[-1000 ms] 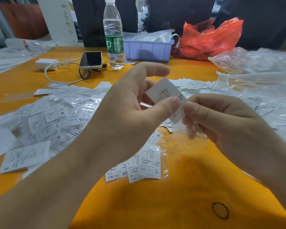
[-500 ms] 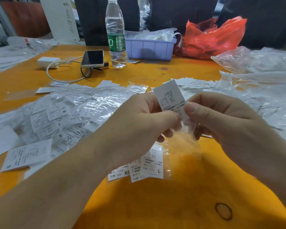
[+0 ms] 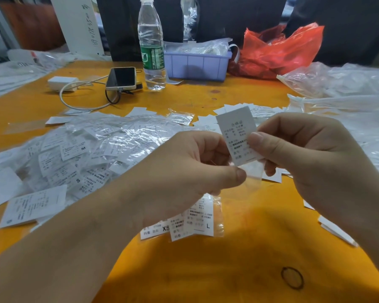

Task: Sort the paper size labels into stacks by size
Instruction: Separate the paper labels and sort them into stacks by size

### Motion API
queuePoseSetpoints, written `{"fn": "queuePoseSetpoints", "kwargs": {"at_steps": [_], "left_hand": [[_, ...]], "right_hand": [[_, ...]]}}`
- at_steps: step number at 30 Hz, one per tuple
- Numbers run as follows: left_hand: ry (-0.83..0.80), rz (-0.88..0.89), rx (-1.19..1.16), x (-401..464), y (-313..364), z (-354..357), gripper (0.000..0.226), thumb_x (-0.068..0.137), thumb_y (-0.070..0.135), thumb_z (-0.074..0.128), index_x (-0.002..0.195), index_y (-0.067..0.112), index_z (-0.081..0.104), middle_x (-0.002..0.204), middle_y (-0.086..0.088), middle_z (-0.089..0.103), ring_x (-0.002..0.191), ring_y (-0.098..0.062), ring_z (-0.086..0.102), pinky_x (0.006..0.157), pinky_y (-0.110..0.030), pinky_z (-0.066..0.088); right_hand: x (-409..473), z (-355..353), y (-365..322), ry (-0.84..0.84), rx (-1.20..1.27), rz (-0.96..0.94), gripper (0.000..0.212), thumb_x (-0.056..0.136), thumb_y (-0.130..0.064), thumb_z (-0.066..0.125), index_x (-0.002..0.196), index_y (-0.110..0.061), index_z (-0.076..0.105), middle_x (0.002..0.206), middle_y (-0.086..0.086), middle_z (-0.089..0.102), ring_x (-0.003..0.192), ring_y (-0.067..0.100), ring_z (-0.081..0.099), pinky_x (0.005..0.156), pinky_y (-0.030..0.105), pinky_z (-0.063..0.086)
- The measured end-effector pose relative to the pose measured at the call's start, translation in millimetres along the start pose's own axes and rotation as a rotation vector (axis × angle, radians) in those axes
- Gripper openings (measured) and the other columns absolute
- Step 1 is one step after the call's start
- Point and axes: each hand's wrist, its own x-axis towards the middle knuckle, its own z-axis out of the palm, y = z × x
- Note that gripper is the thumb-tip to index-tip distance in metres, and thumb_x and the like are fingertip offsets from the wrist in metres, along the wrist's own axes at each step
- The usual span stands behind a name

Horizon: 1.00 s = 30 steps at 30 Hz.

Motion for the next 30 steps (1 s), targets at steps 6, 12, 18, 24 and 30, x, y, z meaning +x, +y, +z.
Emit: {"fn": "queuePoseSetpoints", "kwargs": {"at_steps": [6, 12, 18, 24, 30], "left_hand": [[0.024, -0.009, -0.043, 0, -1, -3, 0.015, 0.072, 0.02, 0.073, 0.086, 0.023, 0.076, 0.092, -0.001, 0.075, 0.072, -0.011, 0.064, 0.065, -0.023, 0.055], [0.027, -0.011, -0.086, 0, 1, -3, 0.014, 0.071, 0.021, 0.073, 0.083, 0.026, 0.077, 0.084, 0.002, 0.074, 0.061, -0.005, 0.06, 0.06, -0.019, 0.053], [0.013, -0.019, -0.066, -2, 2, -2, 0.012, 0.075, 0.024, 0.071, 0.083, 0.016, 0.075, 0.091, -0.016, 0.07, 0.058, -0.008, 0.055, 0.06, -0.019, 0.05], [0.029, 0.002, -0.037, -1, 0, 0, 0.025, 0.076, 0.027, 0.07, 0.097, 0.015, 0.076, 0.085, -0.008, 0.071, 0.064, -0.01, 0.056, 0.058, -0.018, 0.048], [0.105, 0.036, 0.038, -1, 2, 1, 0.008, 0.073, 0.038, 0.072, 0.075, 0.03, 0.073, 0.087, 0.001, 0.075, 0.067, -0.009, 0.06, 0.059, -0.02, 0.05]], "right_hand": [[2, -6, -2, 0.061, -0.077, -0.036, 0.023, 0.085, -0.037, 0.06, 0.077, -0.017, 0.069, 0.081, 0.0, 0.074, 0.06, 0.017, 0.054, 0.059, 0.051, 0.05], [2, -10, -3, 0.091, -0.118, -0.065, 0.023, 0.085, -0.036, 0.06, 0.076, -0.015, 0.067, 0.079, -0.008, 0.074, 0.064, 0.01, 0.063, 0.056, 0.033, 0.05], [1, -5, -3, 0.08, -0.097, -0.078, 0.019, 0.083, -0.033, 0.062, 0.075, -0.018, 0.069, 0.075, -0.008, 0.074, 0.063, 0.012, 0.063, 0.057, 0.026, 0.047], [0, 0, -3, 0.069, -0.047, -0.068, 0.016, 0.08, -0.033, 0.064, 0.069, -0.024, 0.071, 0.07, -0.004, 0.072, 0.059, 0.009, 0.057, 0.059, 0.024, 0.043], [-1, 1, -4, 0.191, -0.1, -0.094, 0.017, 0.081, -0.035, 0.063, 0.07, -0.024, 0.069, 0.058, -0.014, 0.063, 0.072, 0.011, 0.066, 0.066, 0.037, 0.056]]}}
